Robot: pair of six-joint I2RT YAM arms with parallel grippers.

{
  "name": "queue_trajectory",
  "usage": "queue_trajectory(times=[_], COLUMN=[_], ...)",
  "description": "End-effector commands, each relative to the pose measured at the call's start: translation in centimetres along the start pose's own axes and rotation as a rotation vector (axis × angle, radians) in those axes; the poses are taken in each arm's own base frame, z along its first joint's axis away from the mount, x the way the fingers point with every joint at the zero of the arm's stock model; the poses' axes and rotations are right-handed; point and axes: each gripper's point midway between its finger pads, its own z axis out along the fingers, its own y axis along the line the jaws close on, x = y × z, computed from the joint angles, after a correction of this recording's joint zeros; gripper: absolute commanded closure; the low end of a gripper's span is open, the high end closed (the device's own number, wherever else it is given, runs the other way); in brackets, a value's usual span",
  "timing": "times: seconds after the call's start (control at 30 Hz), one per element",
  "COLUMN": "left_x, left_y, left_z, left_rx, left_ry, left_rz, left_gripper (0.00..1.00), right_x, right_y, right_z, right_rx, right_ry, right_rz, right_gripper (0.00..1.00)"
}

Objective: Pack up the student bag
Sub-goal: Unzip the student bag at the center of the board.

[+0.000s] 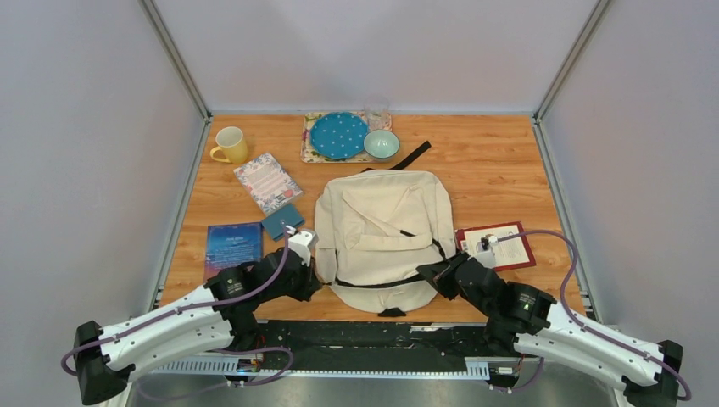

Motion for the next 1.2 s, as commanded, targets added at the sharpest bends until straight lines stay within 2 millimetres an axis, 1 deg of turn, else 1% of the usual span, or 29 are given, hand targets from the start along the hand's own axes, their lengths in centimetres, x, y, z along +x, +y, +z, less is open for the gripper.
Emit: queue_trajectory(times=[0.0, 0.03, 0.07, 0.13, 0.2, 0.23, 0.27, 0.3, 0.33, 0.37, 0.4, 0.43, 0.47, 0.53, 0.57, 0.63, 0.7, 0.73, 0.77, 0.8, 0.83, 0.87, 0.9, 0.93, 0.97, 1.0, 1.03, 1.1, 1.17], left_x=[0.0, -0.2, 0.0, -0.3, -1.0, -1.3, -1.9, -2.2, -2.5, -2.6, -2.7, -2.6, -2.4, -1.8, -1.6, -1.3, -1.7, -1.8, -2.1, -2.4, -2.5, -2.8, -3.0, -2.9, -3.1, -3.1, -3.0, -2.9, -2.8], left_y=[6.7, 7.6, 8.2, 8.6, 8.4, 8.0, 6.5, 5.7, 4.7, 2.4, 1.3, 0.4, -1.0, -1.8, -2.3, -2.6, -3.0, -3.0, -3.2, -3.4, -3.5, -3.8, -3.9, -4.3, -4.6, -4.7, -4.9, -5.1, -5.4], left_z=[-2.7, -3.1, -3.5, -3.9, -3.8, -3.6, -3.0, -2.7, -2.4, -1.5, -1.2, -1.0, -0.7, -0.2, 0.0, 0.4, 0.4, 0.5, 0.4, 0.3, 0.2, 0.0, 0.0, -0.1, -0.2, -0.2, -0.3, -0.2, -0.3], left_rx=[-0.368, -0.424, -0.458, -0.485, -0.478, -0.454, -0.378, -0.334, -0.274, -0.146, -0.086, -0.039, 0.035, 0.066, 0.089, 0.098, 0.114, 0.114, 0.118, 0.123, 0.127, 0.135, 0.136, 0.157, 0.167, 0.173, 0.186, 0.196, 0.218], left_ry=[-0.026, -0.042, -0.035, -0.051, -0.076, -0.083, -0.097, -0.1, -0.112, -0.111, -0.11, -0.103, -0.086, -0.045, -0.033, -0.014, -0.021, -0.025, -0.033, -0.04, -0.039, -0.045, -0.048, -0.037, -0.042, -0.036, -0.032, -0.029, -0.025], left_rz=[-0.023, -0.027, -0.03, -0.041, -0.028, -0.017, -0.019, 0.004, 0.01, 0.014, 0.027, 0.022, 0.017, -0.001, -0.005, -0.014, -0.015, -0.013, -0.012, -0.007, -0.003, -0.001, 0.004, 0.007, 0.007, 0.009, 0.009, 0.004, 0.001], left_gripper=[1.0, 1.0, 1.0, 1.0, 1.0, 1.0, 1.0, 1.0, 1.0, 1.0, 1.0, 1.0, 1.0, 1.0, 1.0, 1.0, 1.0, 1.0, 1.0, 1.0, 1.0, 1.0, 1.0, 1.0, 1.0, 1.0, 1.0, 1.0, 1.0], right_x=[-2.9, -3.5, -3.4, -3.7, -3.6, -3.4, -2.6, -2.1, -1.5, -0.3, 0.2, 0.6, 1.3, 1.9, 2.3, 2.8, 3.5, 3.9, 4.6, 5.2, 6.4, 6.6, 7.2, 8.4, 8.2, 8.7, 9.7, 10.4, 10.7], right_y=[0.3, 1.1, 1.3, 1.9, 3.1, 3.2, 3.7, 4.5, 4.7, 4.9, 5.3, 5.4, 5.6, 6.2, 6.4, 6.2, 6.5, 6.1, 6.4, 6.4, 6.4, 6.9, 6.6, 6.5, 7.3, 7.7, 7.3, 8.2, 8.1], right_z=[-0.5, -0.7, -0.8, -0.7, -1.1, -0.9, -0.9, -0.9, -0.6, -0.8, -1.0, -1.1, -1.5, -2.0, -2.5, -2.9, -3.4, -3.3, -3.6, -3.4, -3.8, -3.8, -3.3, -3.6, -3.4, -3.3, -2.8, -2.2, -1.2], right_rx=[0.036, 0.027, 0.027, 0.03, 0.009, 0.017, 0.002, -0.034, -0.035, -0.047, -0.055, -0.051, -0.055, -0.068, -0.081, -0.08, -0.078, -0.068, -0.063, -0.056, -0.047, -0.042, -0.003, 0.014, 0.002, 0.007, 0.036, 0.023, 0.048], right_ry=[-0.09, -0.103, -0.093, -0.095, -0.082, -0.072, -0.031, -0.005, 0.023, 0.088, 0.114, 0.139, 0.179, 0.216, 0.24, 0.254, 0.273, 0.279, 0.299, 0.306, 0.338, 0.323, 0.312, 0.327, 0.289, 0.286, 0.279, 0.276, 0.247], right_rz=[-0.123, -0.118, -0.149, -0.17, -0.208, -0.228, -0.241, -0.255, -0.261, -0.266, -0.262, -0.244, -0.224, -0.147, -0.114, -0.041, 0.083, 0.116, 0.175, 0.192, 0.19, 0.215, 0.238, 0.225, 0.242, 0.292, 0.284, 0.32, 0.355], right_gripper=[1.0, 1.0, 1.0, 1.0, 1.0, 1.0, 1.0, 1.0, 0.96, 0.88, 0.63, 0.52, 0.44, 0.31, 0.3, 0.29, 0.28, 0.28, 0.28, 0.28, 0.28, 0.28, 0.27, 0.27, 0.26, 0.23, 0.22, 0.19, 0.18])
